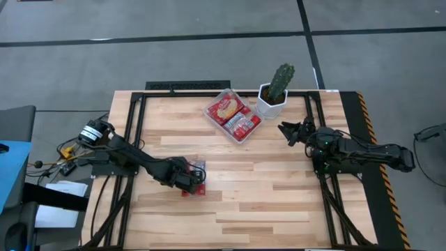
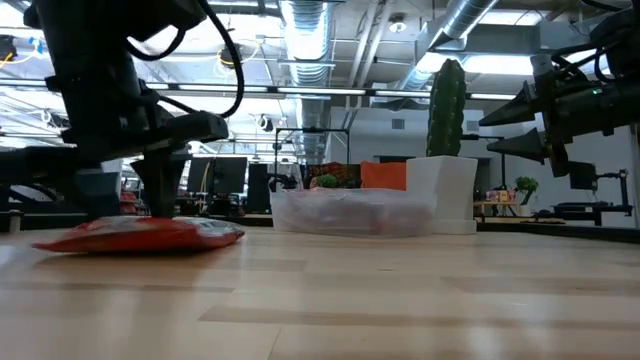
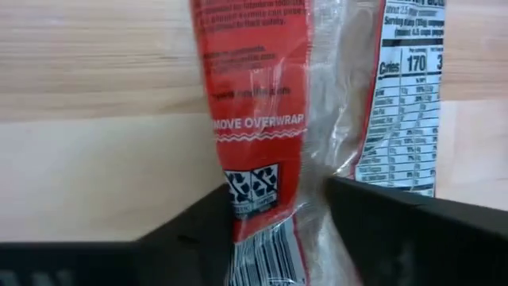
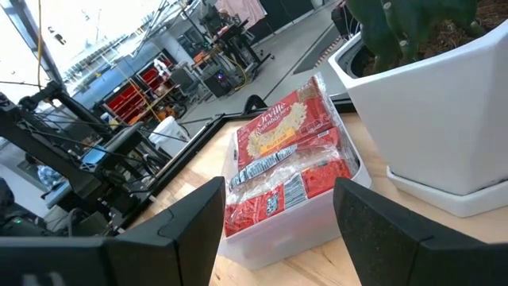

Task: Sort popcorn bags into baskets
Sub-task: Put the red popcorn bag into the transparent bin

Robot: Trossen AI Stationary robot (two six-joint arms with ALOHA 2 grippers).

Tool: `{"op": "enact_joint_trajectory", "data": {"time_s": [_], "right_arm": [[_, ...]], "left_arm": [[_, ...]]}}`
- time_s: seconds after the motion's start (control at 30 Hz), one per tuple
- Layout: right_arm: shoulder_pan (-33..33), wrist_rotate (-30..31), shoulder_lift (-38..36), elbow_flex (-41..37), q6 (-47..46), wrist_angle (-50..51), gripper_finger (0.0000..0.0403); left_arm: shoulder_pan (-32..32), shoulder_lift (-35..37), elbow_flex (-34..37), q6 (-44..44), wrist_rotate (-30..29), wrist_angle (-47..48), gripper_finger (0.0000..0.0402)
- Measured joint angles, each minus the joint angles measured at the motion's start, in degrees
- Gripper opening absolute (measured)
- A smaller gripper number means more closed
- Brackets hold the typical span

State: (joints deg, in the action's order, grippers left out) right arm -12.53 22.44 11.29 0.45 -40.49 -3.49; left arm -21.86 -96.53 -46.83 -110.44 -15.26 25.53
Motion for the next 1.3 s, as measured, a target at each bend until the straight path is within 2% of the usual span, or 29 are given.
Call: {"op": "enact_joint_trajectory", "data": {"time_s": [0.2, 0.27, 0.57, 0.73, 1.03, 1.2, 1.3], "right_arm": [[0.0, 0.0, 0.0, 0.0, 0.0, 0.0, 0.0260], [0.0, 0.0, 0.0, 0.0, 0.0, 0.0, 0.0260], [0.0, 0.1, 0.0, 0.0, 0.0, 0.0, 0.0260], [0.0, 0.1, 0.0, 0.0, 0.1, 0.0, 0.0260], [0.0, 0.1, 0.0, 0.0, 0.0, 0.0, 0.0260], [0.0, 0.1, 0.0, 0.0, 0.3, 0.0, 0.0260], [0.0, 0.2, 0.0, 0.0, 0.4, 0.0, 0.0260]], "left_arm": [[0.2, 0.5, 0.9, 3.0, -1.4, -0.2, 0.0048], [0.1, 1.2, 1.0, 5.1, -2.0, -1.3, 0.0015], [4.4, 8.3, 1.3, 16.4, -2.0, -4.9, 0.0005], [11.6, 12.6, -1.3, 30.7, -1.4, -5.7, 0.0002], [31.2, 13.1, -12.1, 62.4, 9.8, -5.5, 0.0001], [42.1, 11.0, -18.1, 75.6, 15.7, -5.6, 0.0001], [47.0, 7.2, -22.1, 81.3, 21.4, -4.9, 0.0001]]}}
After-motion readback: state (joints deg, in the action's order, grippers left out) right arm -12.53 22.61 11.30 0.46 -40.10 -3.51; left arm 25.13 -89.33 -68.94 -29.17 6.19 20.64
